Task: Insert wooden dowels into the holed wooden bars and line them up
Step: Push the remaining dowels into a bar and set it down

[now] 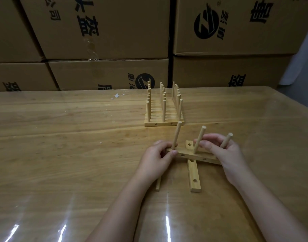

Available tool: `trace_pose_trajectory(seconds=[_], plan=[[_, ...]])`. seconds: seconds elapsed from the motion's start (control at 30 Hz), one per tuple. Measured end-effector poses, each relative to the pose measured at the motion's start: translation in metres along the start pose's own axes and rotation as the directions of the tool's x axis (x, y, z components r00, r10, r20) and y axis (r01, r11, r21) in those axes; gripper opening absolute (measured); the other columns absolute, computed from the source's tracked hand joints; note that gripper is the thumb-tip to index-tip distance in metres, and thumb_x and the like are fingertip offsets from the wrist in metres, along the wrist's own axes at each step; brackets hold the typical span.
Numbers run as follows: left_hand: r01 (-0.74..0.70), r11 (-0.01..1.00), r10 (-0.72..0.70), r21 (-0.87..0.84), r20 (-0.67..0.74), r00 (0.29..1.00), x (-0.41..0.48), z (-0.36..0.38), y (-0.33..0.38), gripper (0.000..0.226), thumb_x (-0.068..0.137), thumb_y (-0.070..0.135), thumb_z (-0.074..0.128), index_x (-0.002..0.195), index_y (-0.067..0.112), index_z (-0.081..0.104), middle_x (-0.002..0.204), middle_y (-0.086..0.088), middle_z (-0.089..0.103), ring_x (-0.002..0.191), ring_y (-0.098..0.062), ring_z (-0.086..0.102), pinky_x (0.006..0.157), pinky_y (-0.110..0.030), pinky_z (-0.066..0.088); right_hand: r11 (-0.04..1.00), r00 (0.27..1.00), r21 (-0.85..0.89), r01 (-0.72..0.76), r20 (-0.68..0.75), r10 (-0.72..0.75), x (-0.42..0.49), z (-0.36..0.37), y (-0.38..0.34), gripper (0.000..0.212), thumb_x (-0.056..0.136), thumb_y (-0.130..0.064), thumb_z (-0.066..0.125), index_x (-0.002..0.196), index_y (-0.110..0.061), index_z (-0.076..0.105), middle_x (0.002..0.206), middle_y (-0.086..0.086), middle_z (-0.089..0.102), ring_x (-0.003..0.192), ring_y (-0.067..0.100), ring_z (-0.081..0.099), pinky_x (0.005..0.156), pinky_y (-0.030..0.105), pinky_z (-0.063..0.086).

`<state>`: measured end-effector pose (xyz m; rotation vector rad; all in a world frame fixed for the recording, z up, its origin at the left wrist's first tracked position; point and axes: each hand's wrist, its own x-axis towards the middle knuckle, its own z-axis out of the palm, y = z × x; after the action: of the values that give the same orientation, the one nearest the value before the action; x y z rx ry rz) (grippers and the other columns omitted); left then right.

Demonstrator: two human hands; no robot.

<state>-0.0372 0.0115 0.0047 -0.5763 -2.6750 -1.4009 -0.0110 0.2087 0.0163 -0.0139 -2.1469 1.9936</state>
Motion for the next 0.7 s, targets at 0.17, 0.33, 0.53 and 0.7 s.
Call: trace_pose_trajectory(seconds=[0.17,0.33,0.53,0.7], plan=[[0.023,1.0,-0.025,-0.021,-0.071,0.997,0.0,0.0,-0.001,0.029,0.091,0.026,0.061,0.12,0.026,0.062,0.113,0.016,0.058,0.1,0.0,0.054,0.085,-0.014,0.045,0.996,0.998,0.076,0.037,-0.05,-0.034,0.001,-0.001,0.004,0.029,0.065,-0.049,0.073,0.092,-0.04,0.068,0.1,-0.014,0.069,0.094,-0.002,0.062,0.074,0.02,0.043],[0.089,0.992,-0.1,-0.091,-0.124,0.987,0.001,-0.003,-0.004,0.028,0.091,0.028,0.061,0.118,0.027,0.063,0.114,0.009,0.063,0.102,-0.005,0.057,0.088,-0.021,0.047,0.994,0.988,0.086,0.069,-0.144,-0.056,0.005,0.001,0.012,0.056,0.063,-0.072,0.054,0.106,-0.037,0.06,0.103,-0.017,0.067,0.097,-0.003,0.06,0.078,0.022,0.042],[0.18,0.885,-0.283,-0.43,-0.189,0.941,0.001,-0.01,0.003,0.023,0.091,0.023,0.061,0.114,0.02,0.067,0.11,0.002,0.069,0.108,-0.013,0.061,0.099,-0.036,0.047,0.997,0.979,0.044,0.065,-0.198,-0.055,0.011,0.001,0.019,0.052,0.067,-0.077,0.043,0.104,-0.042,0.055,0.103,-0.013,0.064,0.097,0.003,0.06,0.082,0.026,0.044],[0.116,0.795,-0.365,-0.595,-0.318,0.875,0.005,-0.017,0.009,0.015,0.09,0.019,0.062,0.106,0.021,0.064,0.106,-0.002,0.069,0.103,-0.014,0.062,0.093,-0.029,0.046,0.994,0.979,0.093,0.055,-0.199,-0.036,0.013,0.002,0.019,0.035,0.082,-0.062,0.048,0.103,-0.034,0.055,0.103,-0.007,0.063,0.095,0.009,0.061,0.077,0.025,0.046]])
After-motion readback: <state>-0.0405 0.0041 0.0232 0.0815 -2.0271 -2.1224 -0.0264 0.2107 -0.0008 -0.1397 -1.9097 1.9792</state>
